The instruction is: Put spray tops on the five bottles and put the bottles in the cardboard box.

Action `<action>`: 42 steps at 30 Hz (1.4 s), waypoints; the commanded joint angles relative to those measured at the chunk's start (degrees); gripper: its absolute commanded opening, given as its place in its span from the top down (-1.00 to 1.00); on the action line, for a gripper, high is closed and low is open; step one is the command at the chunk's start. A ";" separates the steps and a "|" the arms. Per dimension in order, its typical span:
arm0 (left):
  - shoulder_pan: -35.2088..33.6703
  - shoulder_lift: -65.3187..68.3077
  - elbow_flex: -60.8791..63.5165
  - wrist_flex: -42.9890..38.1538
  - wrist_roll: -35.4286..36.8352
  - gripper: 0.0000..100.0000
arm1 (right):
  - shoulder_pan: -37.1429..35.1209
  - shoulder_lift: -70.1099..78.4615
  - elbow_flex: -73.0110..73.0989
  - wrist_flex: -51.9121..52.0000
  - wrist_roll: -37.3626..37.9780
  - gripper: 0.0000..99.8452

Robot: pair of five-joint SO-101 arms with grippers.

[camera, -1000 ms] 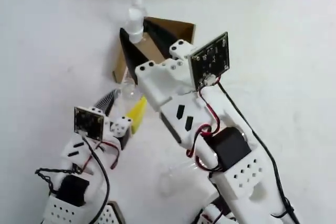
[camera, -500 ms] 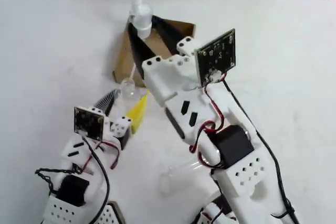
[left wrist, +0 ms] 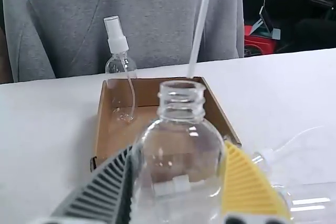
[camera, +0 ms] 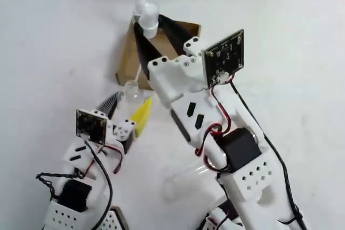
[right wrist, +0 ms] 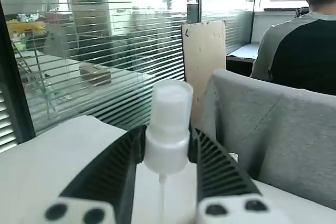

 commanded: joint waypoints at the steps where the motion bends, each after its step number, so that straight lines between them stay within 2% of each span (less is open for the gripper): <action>1: 0.31 -0.92 -0.44 -1.67 0.26 0.96 | 0.22 -0.31 -3.08 -0.57 0.26 0.97; 8: 0.31 -0.92 -0.44 -1.67 0.26 0.96 | 0.13 -0.31 -3.08 -0.57 0.18 0.97; 14: 0.31 -0.92 -0.44 -1.67 0.26 0.96 | -4.00 -0.31 -3.08 2.59 0.18 0.97; 20: 0.31 -0.92 -0.44 -1.67 0.26 0.96 | -4.26 -0.31 -2.81 2.95 0.18 0.97; 42: -1.36 -0.92 -0.44 -1.67 0.26 0.96 | -7.69 -4.88 19.34 -1.45 0.18 0.96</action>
